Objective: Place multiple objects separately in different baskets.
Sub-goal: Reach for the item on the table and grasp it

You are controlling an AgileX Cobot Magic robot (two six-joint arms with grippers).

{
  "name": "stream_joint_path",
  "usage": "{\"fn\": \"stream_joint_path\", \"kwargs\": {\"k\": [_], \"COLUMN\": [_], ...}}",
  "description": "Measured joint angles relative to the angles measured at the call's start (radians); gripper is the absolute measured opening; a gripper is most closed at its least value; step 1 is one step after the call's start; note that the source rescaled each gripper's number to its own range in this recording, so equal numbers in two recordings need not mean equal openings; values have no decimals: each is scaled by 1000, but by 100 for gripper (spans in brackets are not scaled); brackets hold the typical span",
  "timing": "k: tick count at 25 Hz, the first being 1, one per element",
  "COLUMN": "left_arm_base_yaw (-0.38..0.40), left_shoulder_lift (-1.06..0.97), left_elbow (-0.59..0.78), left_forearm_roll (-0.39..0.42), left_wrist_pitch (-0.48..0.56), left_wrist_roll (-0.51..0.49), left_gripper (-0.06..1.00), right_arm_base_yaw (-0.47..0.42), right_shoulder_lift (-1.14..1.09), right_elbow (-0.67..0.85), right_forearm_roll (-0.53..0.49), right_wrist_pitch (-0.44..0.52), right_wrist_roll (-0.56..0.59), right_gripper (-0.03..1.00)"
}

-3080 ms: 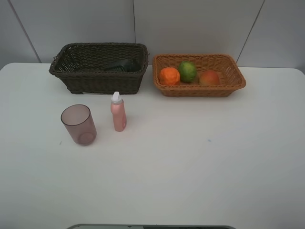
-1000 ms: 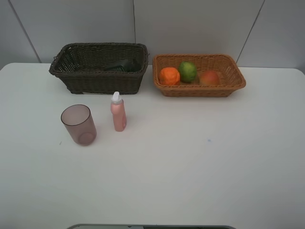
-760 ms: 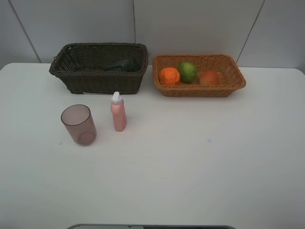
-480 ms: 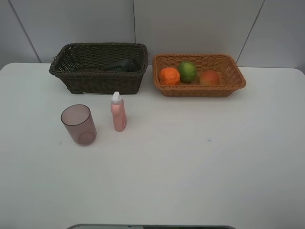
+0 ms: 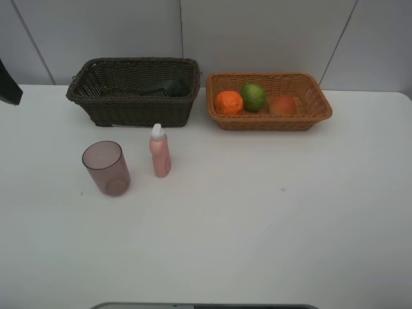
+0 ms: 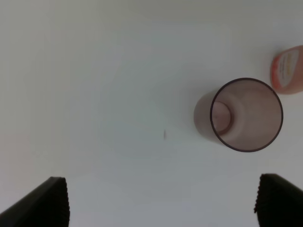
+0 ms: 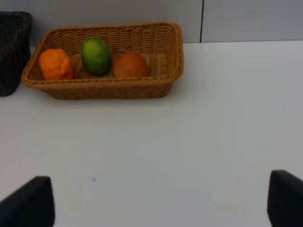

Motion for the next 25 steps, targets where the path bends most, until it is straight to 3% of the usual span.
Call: {"fn": "stream_joint_path", "kwargs": {"k": [6, 15, 25], "left_arm_base_yaw": [-7, -193, -239], "left_shoulder_lift": [98, 289, 511], "left_elbow": [0, -57, -100], "left_forearm_roll": [3, 62, 134], "left_wrist_pitch": [-62, -120, -169], "left_wrist_roll": [1, -32, -48], "left_gripper": [100, 100, 100], "right_arm_base_yaw": [0, 0, 0], "right_shoulder_lift": [0, 0, 0], "right_elbow": [0, 0, 0], "right_forearm_roll": [0, 0, 0], "right_wrist_pitch": [0, 0, 0], "right_wrist_roll": [0, 0, 0], "right_gripper": [100, 100, 100]}}
